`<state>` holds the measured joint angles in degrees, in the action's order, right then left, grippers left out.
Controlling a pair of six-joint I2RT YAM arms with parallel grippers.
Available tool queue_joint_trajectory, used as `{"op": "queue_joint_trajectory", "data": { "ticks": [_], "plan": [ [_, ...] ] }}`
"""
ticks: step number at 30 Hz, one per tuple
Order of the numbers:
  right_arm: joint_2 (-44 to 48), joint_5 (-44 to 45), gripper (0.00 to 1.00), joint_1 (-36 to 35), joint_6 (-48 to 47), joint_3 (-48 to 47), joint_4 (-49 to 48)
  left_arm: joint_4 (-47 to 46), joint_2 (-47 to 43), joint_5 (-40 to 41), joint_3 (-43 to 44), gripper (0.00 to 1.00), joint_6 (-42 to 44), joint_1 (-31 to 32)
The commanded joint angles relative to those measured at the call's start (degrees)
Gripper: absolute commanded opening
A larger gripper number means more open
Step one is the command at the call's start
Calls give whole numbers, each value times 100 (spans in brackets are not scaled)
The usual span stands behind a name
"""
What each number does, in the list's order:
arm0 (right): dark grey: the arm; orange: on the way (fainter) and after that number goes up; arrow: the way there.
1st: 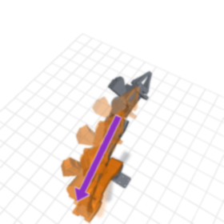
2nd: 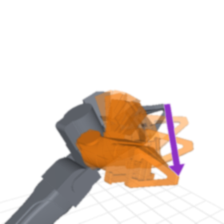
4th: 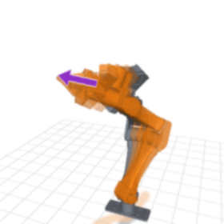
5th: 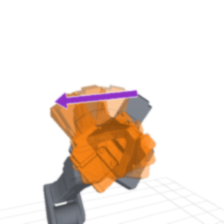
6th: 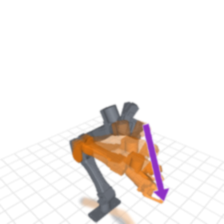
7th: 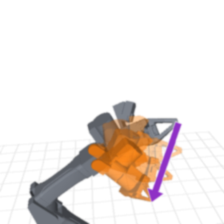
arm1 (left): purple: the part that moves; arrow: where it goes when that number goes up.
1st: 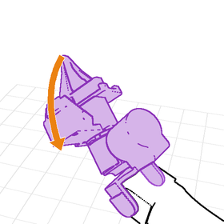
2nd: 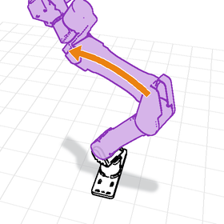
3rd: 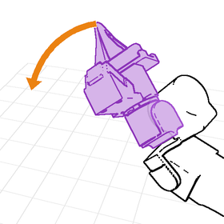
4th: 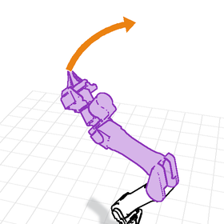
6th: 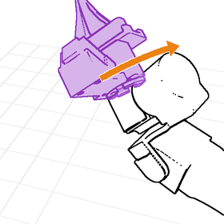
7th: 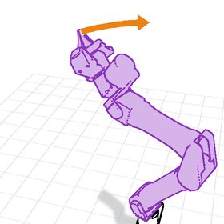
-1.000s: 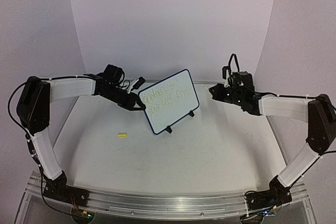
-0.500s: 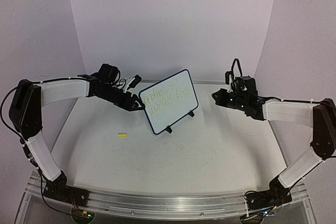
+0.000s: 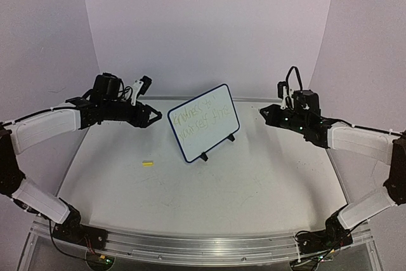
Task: Write a sentence on the whiteboard
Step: Pick up the pen cap from the center of the board.
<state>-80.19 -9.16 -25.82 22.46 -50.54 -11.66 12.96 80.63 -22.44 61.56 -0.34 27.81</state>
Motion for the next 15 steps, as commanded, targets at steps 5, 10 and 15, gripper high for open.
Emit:
{"op": "queue_joint_trajectory", "data": {
  "ticks": [5, 10, 15],
  "plan": [
    [887, -76, 0, -22, -418, 200, 493, -755, -1547, 2380, -1376, 61, -1491, 22],
    [1243, -47, 0, -27, -440, 442, 554, -1012, -1670, 2785, -2356, 62, -2534, 22],
    [1389, -171, 0, -27, -449, 633, 551, -1259, -792, 2028, -2348, 62, -2348, 22]
  ]
}}
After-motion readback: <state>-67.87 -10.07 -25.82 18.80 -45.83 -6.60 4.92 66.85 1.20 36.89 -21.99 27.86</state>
